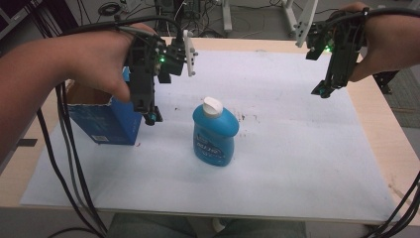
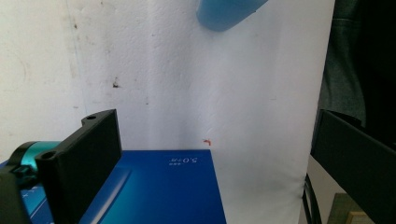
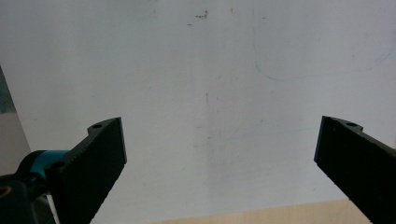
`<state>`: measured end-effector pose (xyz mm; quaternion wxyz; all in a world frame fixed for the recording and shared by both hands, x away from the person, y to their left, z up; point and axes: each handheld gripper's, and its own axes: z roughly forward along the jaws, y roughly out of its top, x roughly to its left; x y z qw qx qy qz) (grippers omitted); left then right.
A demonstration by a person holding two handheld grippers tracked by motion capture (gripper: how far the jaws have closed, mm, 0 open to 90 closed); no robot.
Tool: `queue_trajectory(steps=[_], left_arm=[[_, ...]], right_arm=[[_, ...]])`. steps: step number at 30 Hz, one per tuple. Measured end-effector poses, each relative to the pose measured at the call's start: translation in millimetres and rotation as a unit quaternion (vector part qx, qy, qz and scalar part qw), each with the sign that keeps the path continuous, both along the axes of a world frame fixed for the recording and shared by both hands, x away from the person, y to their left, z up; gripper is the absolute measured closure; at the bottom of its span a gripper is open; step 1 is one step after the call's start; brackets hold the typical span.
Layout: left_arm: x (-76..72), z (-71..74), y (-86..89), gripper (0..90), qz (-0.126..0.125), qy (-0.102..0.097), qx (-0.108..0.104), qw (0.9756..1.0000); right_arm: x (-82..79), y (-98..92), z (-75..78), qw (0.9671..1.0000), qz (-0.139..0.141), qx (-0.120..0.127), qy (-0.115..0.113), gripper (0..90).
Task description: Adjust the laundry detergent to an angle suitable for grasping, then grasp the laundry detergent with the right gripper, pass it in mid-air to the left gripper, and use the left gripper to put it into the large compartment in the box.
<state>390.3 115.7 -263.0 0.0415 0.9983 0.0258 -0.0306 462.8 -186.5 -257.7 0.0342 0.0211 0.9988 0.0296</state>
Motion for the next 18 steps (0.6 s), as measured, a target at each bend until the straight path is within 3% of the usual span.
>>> queue_trajectory(steps=[12,18], left_arm=[[2.1,2.3,-1.9,1.8,0.001,0.001,-0.005,1.0000],[0.7,3.6,-1.4,1.8,0.002,0.002,-0.006,1.0000]], right_arm=[[-4.9,-4.3,3.1,1.0000,0.000,0.004,-0.002,1.2],[-17.1,-7.4,-2.6,0.9998,-0.005,0.016,0.006,1.2]])
